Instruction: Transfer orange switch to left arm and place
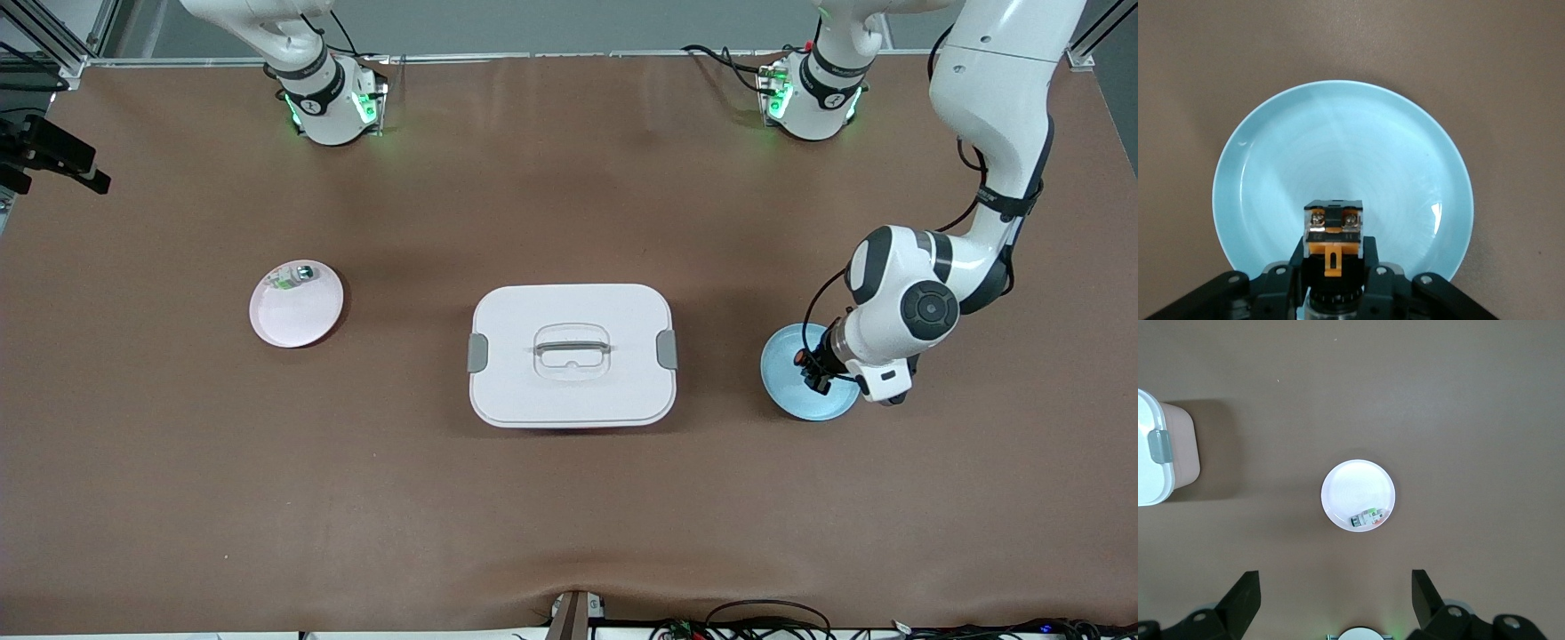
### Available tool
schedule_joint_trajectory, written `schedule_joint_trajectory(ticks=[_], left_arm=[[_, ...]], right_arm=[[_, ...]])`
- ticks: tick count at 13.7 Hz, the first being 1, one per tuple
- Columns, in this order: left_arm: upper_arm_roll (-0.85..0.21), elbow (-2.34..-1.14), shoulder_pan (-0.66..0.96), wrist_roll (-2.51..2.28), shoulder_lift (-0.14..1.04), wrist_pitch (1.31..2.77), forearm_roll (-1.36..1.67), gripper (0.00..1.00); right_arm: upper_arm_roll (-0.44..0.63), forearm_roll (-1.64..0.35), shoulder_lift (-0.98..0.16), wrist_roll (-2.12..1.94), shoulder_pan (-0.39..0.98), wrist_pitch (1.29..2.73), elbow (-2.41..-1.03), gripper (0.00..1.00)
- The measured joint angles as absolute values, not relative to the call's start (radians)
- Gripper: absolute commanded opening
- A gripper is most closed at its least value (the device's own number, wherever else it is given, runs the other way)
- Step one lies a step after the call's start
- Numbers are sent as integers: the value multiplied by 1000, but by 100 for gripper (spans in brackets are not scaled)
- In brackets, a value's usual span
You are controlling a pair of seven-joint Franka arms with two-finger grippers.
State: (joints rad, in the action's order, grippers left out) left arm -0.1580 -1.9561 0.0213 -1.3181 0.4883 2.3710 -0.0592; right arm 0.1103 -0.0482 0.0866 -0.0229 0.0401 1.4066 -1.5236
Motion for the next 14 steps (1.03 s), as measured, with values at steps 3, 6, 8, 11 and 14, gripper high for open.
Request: schedule_joint_trajectory(ticks=[3,6,8,11,14], left_arm=[[-158,-1956,23,-1338,508,2371,-62,0],[-157,-1956,23,-1378,528,2371,-109,0],[-157,-1956,23,-1395,537,2371,-124,0],[-157,-1956,23,-1396,541,2371,-127,0],[-157,-1956,24,-1396,542,2371,-127,53]], right_arm=[[110,-47,93,-23,39,1439,-1539,100],[110,-47,93,-23,39,1459,-1543,100],[109,-47,93,-23,39,1468,-1543,100],[102,-47,92,-18,39,1481,-1539,100],[96,-47,84,16,39,1485,-1524,100]])
